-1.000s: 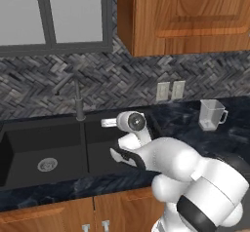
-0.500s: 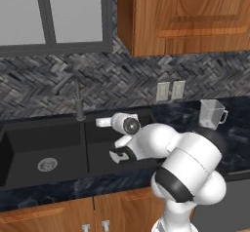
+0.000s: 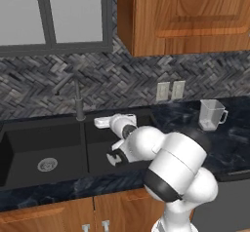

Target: Turn on the sink faucet and place the jug under the water for a few seconds to fill it up.

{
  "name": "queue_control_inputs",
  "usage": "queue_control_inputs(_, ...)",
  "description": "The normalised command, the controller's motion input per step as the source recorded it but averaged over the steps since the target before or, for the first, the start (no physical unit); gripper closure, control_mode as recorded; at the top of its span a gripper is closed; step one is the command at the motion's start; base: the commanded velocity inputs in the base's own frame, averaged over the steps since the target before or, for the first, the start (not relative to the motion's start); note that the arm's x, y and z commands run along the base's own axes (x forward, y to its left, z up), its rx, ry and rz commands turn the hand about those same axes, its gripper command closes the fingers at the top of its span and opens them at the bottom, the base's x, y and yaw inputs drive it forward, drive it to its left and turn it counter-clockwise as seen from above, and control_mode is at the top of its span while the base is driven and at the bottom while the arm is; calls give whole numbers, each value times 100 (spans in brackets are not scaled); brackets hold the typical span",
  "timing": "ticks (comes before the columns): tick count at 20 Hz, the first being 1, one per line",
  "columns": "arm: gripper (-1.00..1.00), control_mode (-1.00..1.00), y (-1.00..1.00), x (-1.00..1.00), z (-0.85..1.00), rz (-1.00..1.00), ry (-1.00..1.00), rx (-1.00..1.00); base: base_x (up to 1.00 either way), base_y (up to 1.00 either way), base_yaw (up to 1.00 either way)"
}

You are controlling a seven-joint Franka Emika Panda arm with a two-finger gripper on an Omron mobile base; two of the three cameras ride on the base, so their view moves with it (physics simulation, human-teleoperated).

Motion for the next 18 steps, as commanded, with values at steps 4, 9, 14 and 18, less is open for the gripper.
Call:
queue_control_inputs(4,-100,-100,23,22,31,0,-4,0,0,0,0)
queue_control_inputs(9,-100,-100,18,27,8,0,-1,0,0,0,0)
queue_control_inputs(14,-100,-100,2,18,0,0,-4,0,0,0,0)
queue_control_inputs(18,-100,-100,0,22,0,0,-13,0,0,0,0)
